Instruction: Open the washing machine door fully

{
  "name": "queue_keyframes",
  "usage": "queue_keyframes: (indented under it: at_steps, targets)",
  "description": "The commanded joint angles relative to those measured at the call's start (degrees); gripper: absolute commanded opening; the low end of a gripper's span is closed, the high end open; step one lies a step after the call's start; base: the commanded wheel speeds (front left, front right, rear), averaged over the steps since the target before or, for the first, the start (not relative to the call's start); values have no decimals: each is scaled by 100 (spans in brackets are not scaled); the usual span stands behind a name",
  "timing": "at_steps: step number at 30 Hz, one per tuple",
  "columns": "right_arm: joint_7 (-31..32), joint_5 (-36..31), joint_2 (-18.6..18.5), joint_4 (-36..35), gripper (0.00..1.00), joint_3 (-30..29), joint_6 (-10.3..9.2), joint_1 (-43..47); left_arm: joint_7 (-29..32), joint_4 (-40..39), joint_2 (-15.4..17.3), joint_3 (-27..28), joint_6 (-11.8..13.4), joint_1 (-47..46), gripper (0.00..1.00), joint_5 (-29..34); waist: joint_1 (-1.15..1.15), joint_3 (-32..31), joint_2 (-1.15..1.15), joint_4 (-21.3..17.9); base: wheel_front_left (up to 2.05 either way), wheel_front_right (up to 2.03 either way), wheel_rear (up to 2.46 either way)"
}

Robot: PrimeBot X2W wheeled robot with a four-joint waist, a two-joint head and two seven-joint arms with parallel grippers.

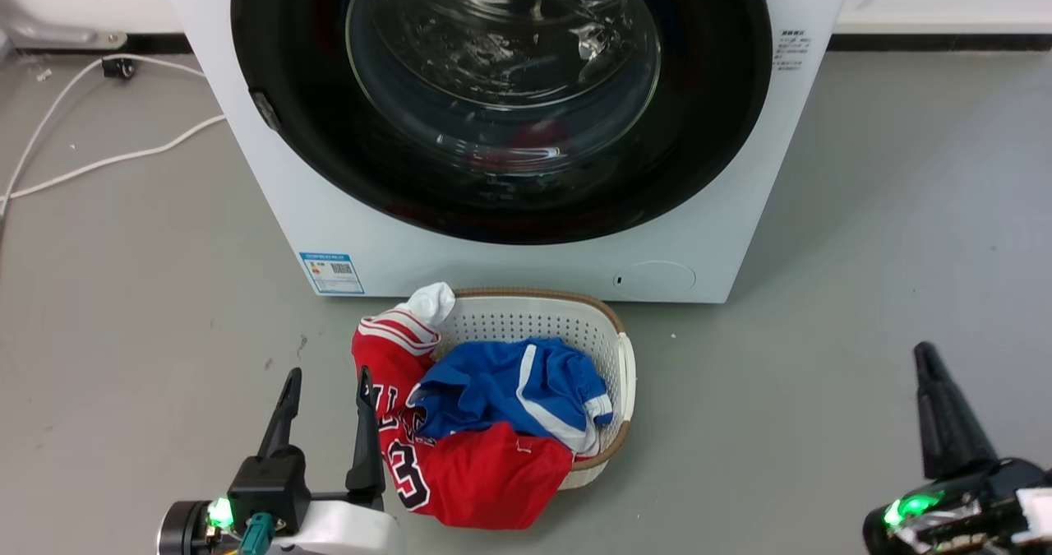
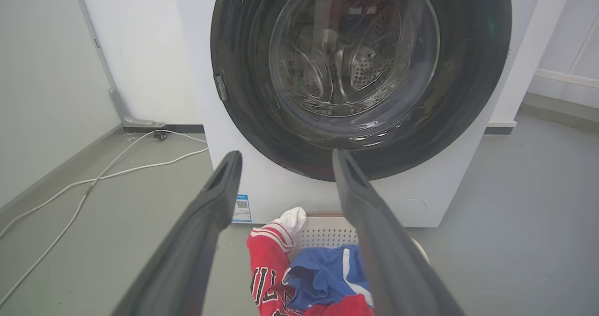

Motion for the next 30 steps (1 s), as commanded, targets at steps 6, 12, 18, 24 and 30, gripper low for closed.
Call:
queue_keyframes:
  at_steps: [6,12,18,24,30]
  targets:
    - [160,-1,-28,532,0,-634,1,-830,-16,-76,-8,36,-13,-273,100,98,0,409,0,17,0,0,0]
    - [414,-3,-406,1169,0,-1117,0,-1967,-16,-148,-8,22,-39,-616,100,186,0,954,0,63,0,0,0]
    - [667,-115,-924,1833,0,-1199,0,-3248,-16,-248,-9,24,-81,-1023,100,232,0,1524,0,151,0,0,0]
    - [892,-389,-1398,2447,0,-897,1,-4484,-16,-356,-10,-61,-92,-1442,100,280,0,2096,0,272,0,0,0]
    - [1180,-617,-1782,3008,0,-514,0,-5596,-16,-454,-9,-165,-53,-1727,100,270,0,2560,0,364,0,0,0]
